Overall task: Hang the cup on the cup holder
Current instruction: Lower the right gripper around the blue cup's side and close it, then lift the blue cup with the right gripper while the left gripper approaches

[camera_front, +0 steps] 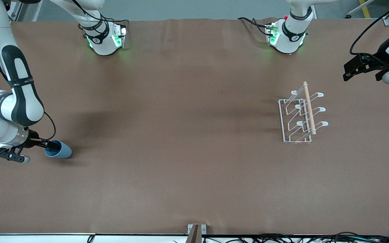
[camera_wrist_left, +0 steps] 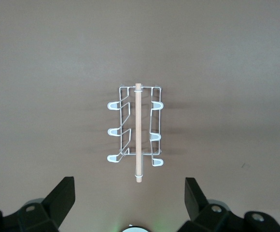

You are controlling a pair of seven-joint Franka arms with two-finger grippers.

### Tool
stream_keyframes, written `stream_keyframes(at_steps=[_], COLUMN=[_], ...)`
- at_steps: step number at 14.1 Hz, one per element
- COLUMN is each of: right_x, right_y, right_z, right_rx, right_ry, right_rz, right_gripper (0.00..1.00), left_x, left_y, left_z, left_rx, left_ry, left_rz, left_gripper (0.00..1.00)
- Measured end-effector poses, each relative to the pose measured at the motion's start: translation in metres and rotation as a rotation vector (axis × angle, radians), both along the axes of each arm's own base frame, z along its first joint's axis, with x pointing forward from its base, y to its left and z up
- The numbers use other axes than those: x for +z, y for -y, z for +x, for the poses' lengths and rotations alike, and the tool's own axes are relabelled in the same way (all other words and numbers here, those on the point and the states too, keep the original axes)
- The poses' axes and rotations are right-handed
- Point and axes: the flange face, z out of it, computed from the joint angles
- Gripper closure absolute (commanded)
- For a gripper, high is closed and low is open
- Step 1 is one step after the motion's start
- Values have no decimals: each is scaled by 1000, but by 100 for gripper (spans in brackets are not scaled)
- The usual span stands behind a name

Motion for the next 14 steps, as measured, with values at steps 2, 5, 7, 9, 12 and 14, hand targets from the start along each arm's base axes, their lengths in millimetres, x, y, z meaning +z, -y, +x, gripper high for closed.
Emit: stream_keyframes(at_steps=[2, 5, 7, 9, 12, 14], right_x=[-5, -4, -1, 14, 88, 147], right_y=[0, -3, -6, -10, -28, -57], right_z=[0, 1, 4, 9, 20, 20], right_rx=[0, 7, 12, 23, 67, 120], right_ry=[-3, -1, 5, 2, -19, -29], right_rz=[1, 3, 4, 9, 31, 59], right_gripper=[94, 100, 100, 100, 99, 99], left_x=[0, 0, 0, -1, -2, -2], left_y=[1, 2, 2, 2, 3, 6], left_z=[0, 0, 0, 0, 0, -1], left_rx=[-1, -2, -2, -2, -5, -9], left_ry=[-1, -1, -2, -2, -6, -9], left_rz=[-7, -9, -9, -9, -9, -8], left_gripper=[0, 0, 0, 0, 0, 0])
